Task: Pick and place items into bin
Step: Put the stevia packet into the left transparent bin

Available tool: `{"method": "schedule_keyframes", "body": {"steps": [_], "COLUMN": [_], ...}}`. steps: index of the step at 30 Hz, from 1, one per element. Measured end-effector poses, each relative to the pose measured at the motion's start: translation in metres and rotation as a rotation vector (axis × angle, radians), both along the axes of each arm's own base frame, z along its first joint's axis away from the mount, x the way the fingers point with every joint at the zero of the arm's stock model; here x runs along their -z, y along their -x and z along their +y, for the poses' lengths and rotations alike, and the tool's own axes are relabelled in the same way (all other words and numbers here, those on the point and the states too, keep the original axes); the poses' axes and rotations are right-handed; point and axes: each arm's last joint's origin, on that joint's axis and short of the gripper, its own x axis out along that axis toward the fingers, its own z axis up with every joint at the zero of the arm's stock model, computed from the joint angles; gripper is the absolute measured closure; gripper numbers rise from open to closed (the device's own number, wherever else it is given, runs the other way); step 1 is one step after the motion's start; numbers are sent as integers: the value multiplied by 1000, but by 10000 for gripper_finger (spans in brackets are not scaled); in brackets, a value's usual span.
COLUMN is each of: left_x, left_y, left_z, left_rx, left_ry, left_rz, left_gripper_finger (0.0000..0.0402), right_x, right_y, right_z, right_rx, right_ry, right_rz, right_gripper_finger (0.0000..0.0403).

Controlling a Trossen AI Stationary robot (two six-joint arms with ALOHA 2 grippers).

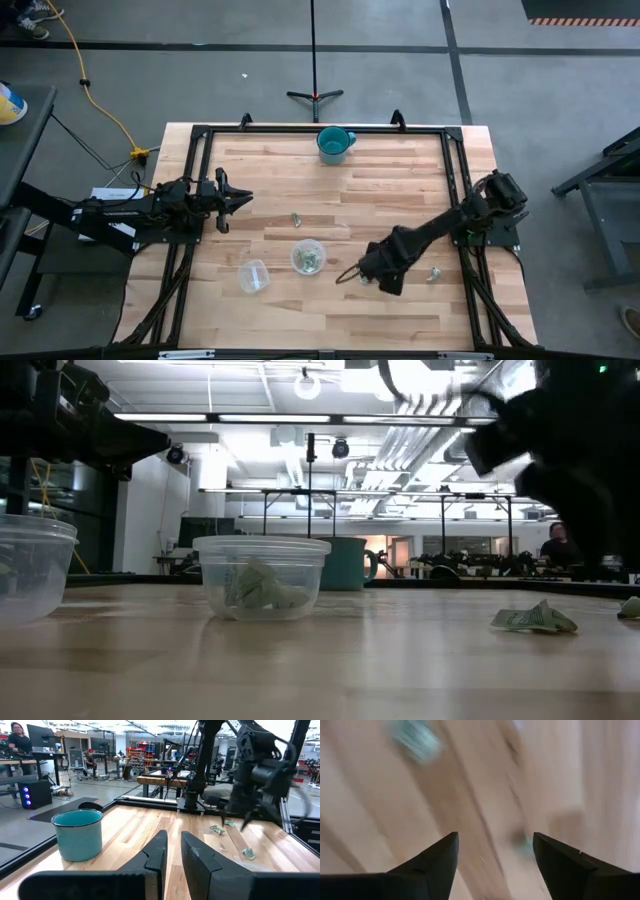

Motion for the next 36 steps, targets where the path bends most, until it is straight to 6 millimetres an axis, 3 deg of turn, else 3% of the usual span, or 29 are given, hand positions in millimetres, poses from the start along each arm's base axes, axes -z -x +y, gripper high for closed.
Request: {"method": "schedule_keyframes", "body": {"steps": [5,8,13,20,26,36], "left_x": [0,0,0,0,0,0], "left_y": [0,0,0,0,0,0], "left_z": [0,0,0,0,0,0], "left_rx": [0,1,1,0,1,1], "left_ry": [0,0,0,0,0,0], "left_rz": [0,0,0,0,0,0], "left_gripper_finger": [309,309,309,309,309,309], "right_x": [-2,-2,1,24,32,41], "right_y": [-22,-26,-26,-18,-15,-10], "right_z": [23,30,30,28,27,24], "right_rx": [-121,-191,-186,-165,-142,-123], "right_ry": [-25,-5,22,-40,-56,-57], "right_rz": [-318,-403,-421,-432,-445,-441], "right_gripper_finger": [158,159,163,163,172,234]}}
